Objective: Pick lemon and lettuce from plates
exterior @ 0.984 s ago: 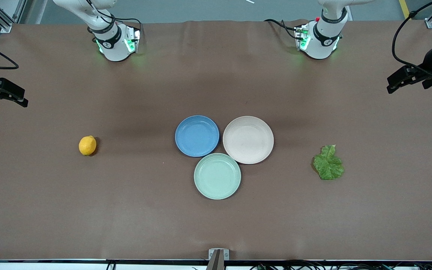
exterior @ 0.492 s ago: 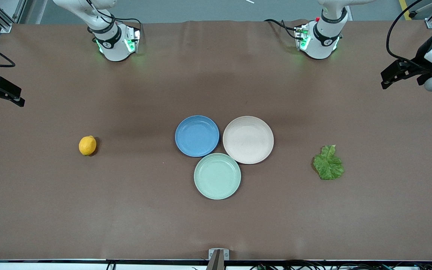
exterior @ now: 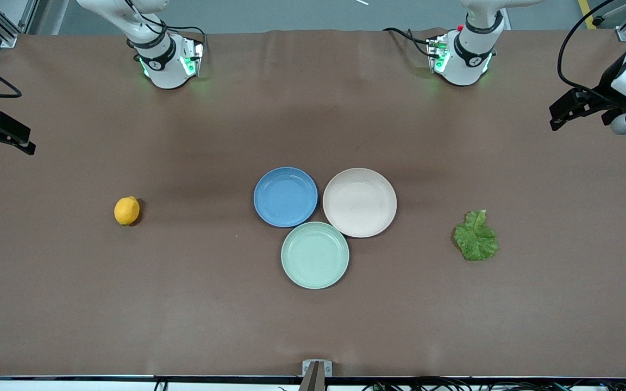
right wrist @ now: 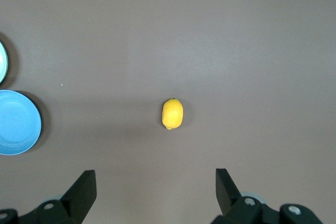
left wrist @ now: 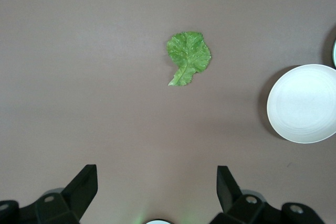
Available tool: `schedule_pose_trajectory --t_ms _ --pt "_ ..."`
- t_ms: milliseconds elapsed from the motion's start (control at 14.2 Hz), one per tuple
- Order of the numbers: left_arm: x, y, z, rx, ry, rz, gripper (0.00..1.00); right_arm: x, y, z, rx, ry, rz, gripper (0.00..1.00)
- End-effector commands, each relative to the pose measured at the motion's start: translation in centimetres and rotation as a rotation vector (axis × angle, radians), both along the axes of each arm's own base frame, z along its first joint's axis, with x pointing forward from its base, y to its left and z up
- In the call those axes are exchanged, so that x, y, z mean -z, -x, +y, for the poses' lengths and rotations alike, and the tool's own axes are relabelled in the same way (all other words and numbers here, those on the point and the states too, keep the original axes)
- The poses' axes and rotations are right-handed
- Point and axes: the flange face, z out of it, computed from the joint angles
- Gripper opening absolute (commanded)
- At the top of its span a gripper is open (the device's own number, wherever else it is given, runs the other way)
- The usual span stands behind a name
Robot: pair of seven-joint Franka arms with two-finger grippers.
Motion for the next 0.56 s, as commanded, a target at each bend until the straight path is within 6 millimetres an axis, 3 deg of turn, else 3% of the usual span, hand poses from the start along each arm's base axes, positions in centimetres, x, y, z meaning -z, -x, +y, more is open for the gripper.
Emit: schedule_pose_trajectory --t_ms 0,492 --pt "-0.52 0.10 0.03 0.017 0.022 -0.015 1.00 -0.28 -0.26 -0.11 0.007 0.000 0.000 1.00" --pt "-0.46 0.18 -0.74 0.026 0.047 -0.008 1.00 -0.29 -0.29 -0.01 0.005 -0.002 -0.002 1.00"
